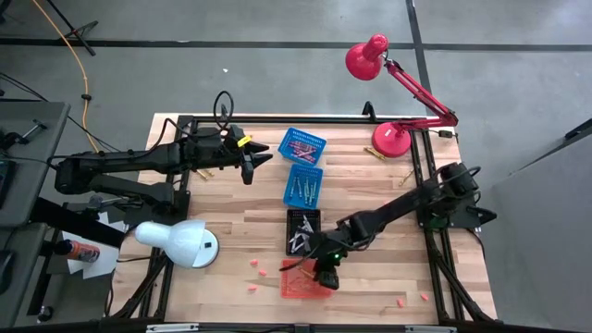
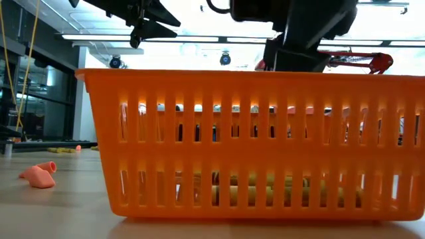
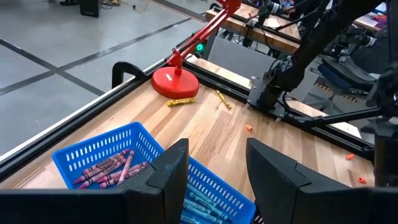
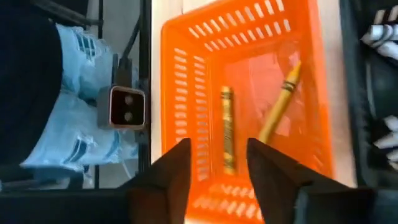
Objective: Sort crayons
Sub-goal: Put the yellow crayon into the orange bin
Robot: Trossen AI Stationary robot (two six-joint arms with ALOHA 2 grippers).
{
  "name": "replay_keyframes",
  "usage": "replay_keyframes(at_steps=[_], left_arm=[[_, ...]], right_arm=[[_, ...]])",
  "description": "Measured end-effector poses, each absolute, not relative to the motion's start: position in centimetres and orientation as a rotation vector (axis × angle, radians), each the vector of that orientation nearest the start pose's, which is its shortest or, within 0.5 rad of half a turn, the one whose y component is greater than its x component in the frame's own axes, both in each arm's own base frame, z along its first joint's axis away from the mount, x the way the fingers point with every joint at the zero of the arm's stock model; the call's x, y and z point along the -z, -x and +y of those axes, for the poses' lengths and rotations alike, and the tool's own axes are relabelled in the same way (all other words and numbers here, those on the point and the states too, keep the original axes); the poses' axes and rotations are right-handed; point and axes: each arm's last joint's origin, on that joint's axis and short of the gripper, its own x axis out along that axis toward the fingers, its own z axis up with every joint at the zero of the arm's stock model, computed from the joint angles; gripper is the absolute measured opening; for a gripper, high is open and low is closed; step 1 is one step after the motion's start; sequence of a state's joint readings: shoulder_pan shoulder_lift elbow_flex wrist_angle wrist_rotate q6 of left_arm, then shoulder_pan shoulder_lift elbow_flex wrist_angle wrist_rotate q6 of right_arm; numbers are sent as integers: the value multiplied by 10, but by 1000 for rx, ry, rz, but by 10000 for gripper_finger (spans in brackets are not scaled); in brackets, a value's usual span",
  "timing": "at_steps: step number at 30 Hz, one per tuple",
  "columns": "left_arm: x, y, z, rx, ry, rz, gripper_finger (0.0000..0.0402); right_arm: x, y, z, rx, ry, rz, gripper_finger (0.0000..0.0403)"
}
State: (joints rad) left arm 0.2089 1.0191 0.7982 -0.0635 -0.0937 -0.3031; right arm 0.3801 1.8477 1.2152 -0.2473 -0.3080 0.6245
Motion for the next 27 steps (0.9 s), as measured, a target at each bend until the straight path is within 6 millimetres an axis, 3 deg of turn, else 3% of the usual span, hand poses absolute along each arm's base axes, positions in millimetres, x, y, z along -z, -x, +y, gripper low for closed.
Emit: replay_keyframes(at_steps=[3,7,12,17,22,27], left_arm=[[-306,-221,50,-342,315,237,149],[-306,-221,50,-342,315,236,149],[-306,-221,50,-341,315,237,149],[-306,-221,50,-342,315,237,149],[-306,-221,50,-341,299,239,149],[-306,-221,50,-337,254,246,149]], right_arm=[[-197,-350,139,-350,-483,1082,175],[-216,-331,118,-309,-341,1147,184],[-240,-287,84,-180,-85,1258,185],[-238,-233,47,-44,-189,1207,185],[-223,-189,22,79,-408,994,185],[-230,-188,1,191,-458,536,185]])
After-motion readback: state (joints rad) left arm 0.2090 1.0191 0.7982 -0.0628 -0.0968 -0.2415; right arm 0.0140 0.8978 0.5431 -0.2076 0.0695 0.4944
